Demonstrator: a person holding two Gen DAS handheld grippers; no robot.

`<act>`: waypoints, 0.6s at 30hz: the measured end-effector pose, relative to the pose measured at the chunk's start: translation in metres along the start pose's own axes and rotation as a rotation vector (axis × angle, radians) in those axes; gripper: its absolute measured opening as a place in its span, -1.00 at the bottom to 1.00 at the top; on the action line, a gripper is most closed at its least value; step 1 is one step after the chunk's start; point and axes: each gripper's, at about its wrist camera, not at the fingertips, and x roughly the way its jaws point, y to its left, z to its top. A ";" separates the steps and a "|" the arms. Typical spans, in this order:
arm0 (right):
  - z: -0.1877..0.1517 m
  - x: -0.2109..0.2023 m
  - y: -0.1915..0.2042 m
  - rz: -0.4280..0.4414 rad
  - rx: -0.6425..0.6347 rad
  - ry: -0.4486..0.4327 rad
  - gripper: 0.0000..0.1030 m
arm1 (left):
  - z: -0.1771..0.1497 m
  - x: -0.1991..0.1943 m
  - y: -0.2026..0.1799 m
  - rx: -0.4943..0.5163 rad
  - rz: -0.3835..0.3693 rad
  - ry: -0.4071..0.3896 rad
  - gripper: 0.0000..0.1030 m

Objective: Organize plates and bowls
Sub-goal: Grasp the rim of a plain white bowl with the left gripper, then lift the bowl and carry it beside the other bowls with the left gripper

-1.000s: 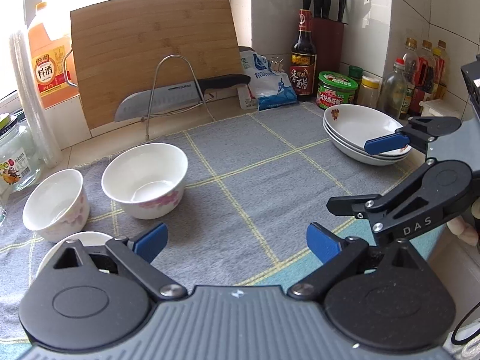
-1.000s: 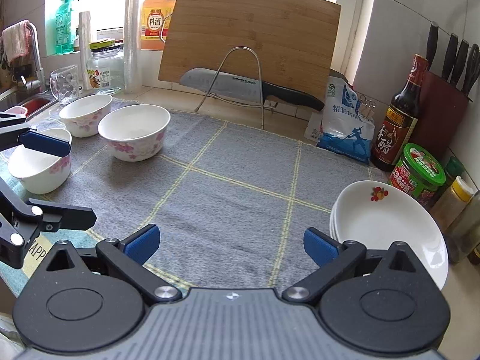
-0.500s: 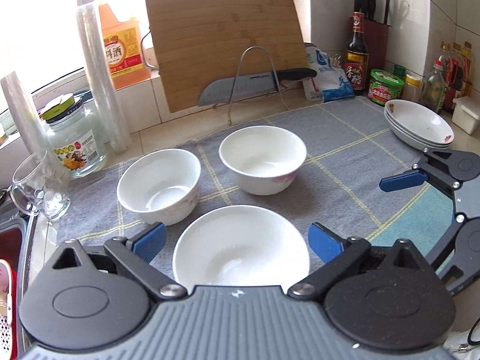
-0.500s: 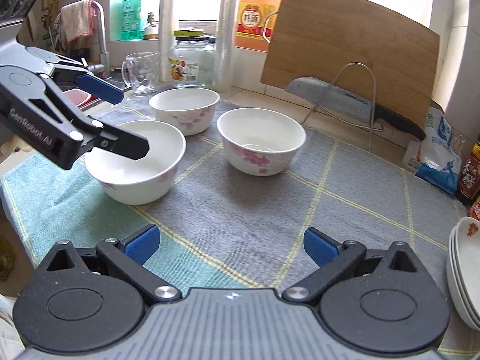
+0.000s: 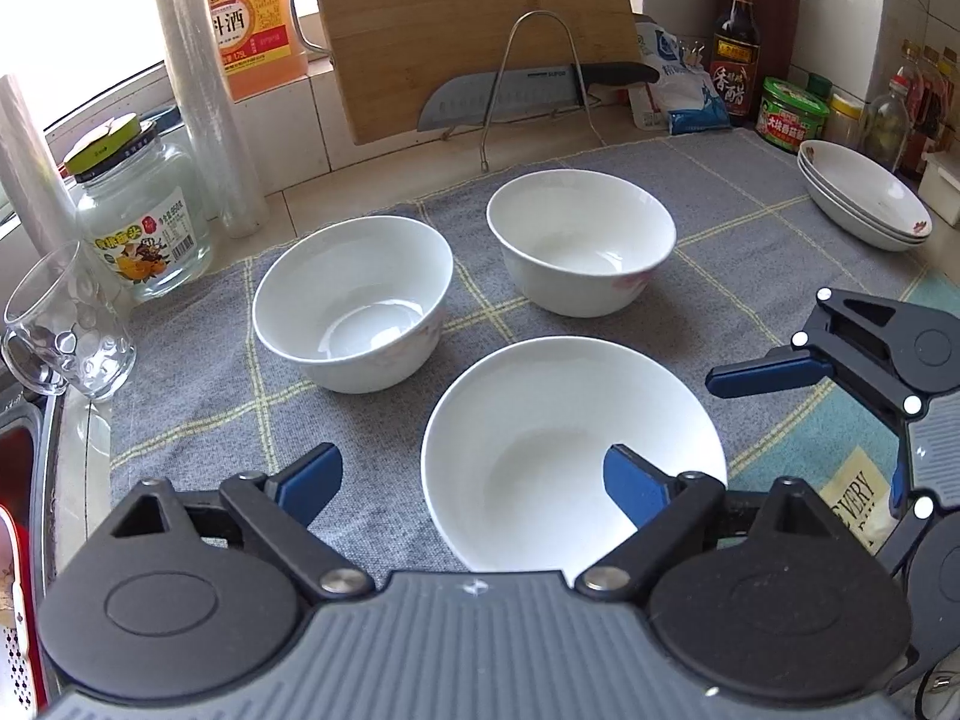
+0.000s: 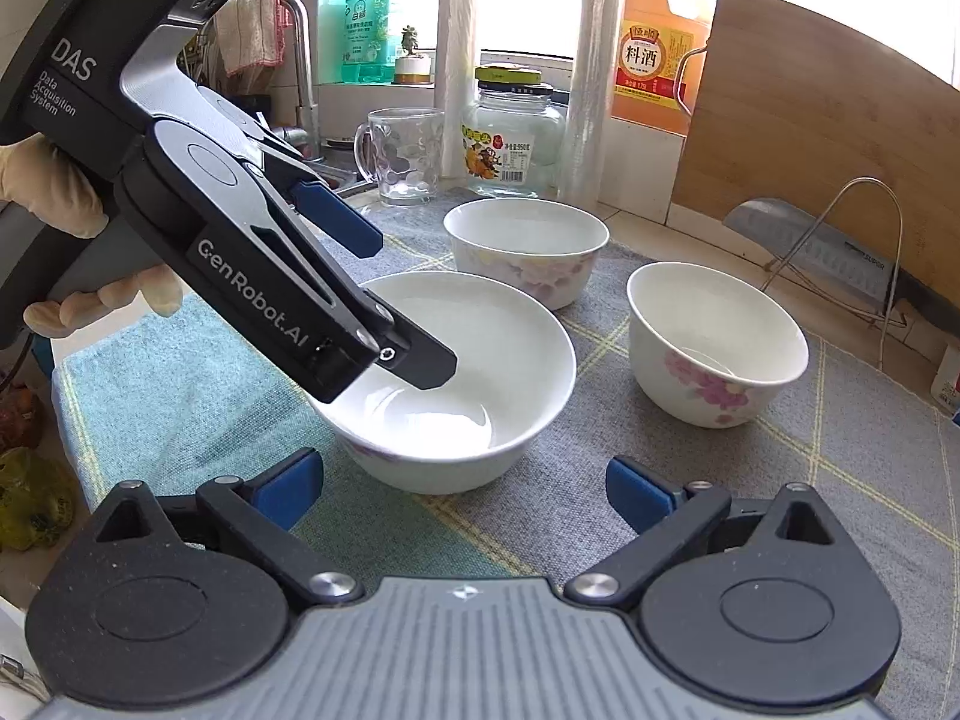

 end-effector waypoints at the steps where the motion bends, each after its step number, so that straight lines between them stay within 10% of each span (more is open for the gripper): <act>1: 0.000 0.001 0.001 0.003 -0.004 -0.002 0.94 | 0.000 0.001 0.000 0.000 -0.003 0.003 0.74; 18: 0.004 0.002 0.004 0.022 -0.032 -0.008 0.54 | 0.004 0.010 0.000 0.009 -0.087 0.038 0.21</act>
